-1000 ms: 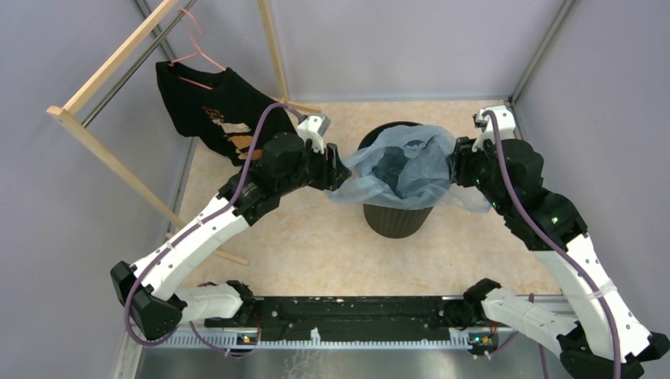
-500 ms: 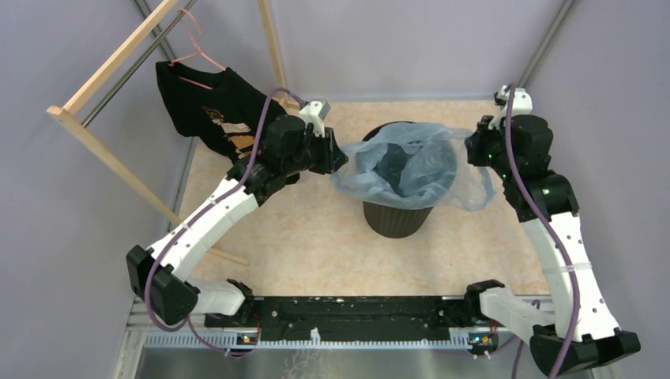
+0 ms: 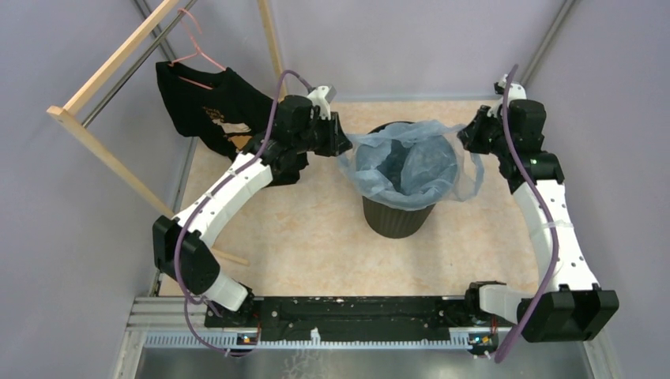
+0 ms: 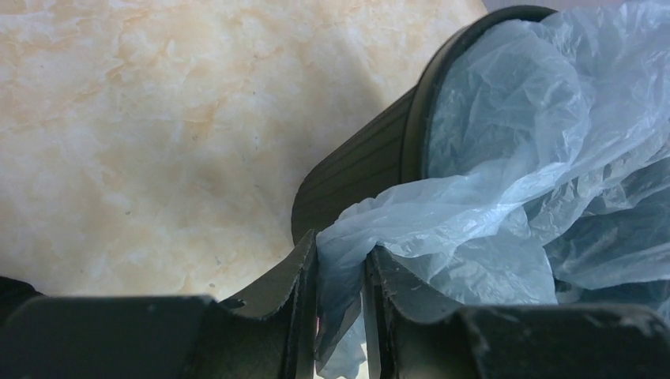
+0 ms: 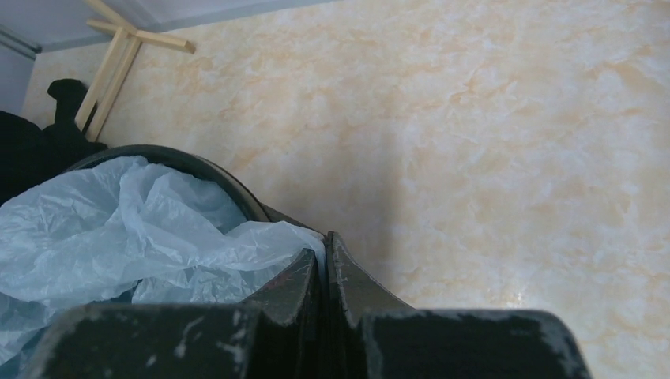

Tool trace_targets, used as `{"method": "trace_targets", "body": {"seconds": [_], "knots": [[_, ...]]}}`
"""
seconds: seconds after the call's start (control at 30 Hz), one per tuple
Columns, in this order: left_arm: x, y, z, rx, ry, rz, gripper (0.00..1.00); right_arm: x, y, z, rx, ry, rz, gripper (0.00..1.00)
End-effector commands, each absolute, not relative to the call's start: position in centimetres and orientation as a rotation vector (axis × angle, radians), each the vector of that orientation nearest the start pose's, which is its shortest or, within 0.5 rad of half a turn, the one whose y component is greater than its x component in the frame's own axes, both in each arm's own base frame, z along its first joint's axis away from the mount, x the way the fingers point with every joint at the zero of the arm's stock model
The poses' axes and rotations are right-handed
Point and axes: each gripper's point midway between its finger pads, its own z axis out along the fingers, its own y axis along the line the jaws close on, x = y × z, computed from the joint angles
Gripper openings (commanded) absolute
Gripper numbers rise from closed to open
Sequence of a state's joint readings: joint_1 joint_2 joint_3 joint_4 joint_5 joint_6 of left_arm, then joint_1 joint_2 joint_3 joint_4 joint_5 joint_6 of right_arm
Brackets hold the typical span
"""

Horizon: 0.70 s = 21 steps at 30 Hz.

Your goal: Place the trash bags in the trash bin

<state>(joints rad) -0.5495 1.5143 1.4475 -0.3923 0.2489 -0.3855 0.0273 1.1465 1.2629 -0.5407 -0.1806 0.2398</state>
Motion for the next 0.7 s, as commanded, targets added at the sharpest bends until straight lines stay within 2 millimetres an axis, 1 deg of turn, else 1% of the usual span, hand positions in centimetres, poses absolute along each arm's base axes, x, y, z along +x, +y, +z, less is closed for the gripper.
{"method": "trace_targets", "body": {"seconds": [0.0, 0.17, 0.3, 0.37, 0.47, 0.57, 0.67], "knots": [[37.5, -29.0, 29.4, 0.36, 2.035, -0.87, 0.3, 37.5, 5.7, 30.7, 0.088, 1.964, 0.415, 0.03], [39.6, -29.1, 27.7, 0.362, 2.075, -0.906, 0.22, 39.1, 5.6, 29.5, 0.093, 1.993, 0.421, 0.04], [40.9, -29.9, 26.4, 0.378, 2.105, -0.953, 0.18, 40.3, 5.8, 28.1, 0.094, 2.022, 0.441, 0.06], [41.2, -30.5, 25.8, 0.409, 2.1, -1.008, 0.17, 40.9, 6.0, 27.6, 0.093, 2.034, 0.452, 0.07], [41.5, -31.2, 25.0, 0.406, 2.109, -1.083, 0.16, 41.5, 6.2, 26.7, 0.091, 2.048, 0.467, 0.08], [41.7, -31.5, 24.1, 0.4, 2.125, -1.096, 0.15, 41.9, 6.4, 25.2, 0.096, 2.075, 0.477, 0.08], [41.4, -31.6, 22.8, 0.388, 2.152, -1.113, 0.14, 42.0, 6.6, 23.3, 0.101, 2.102, 0.498, 0.07]]}}
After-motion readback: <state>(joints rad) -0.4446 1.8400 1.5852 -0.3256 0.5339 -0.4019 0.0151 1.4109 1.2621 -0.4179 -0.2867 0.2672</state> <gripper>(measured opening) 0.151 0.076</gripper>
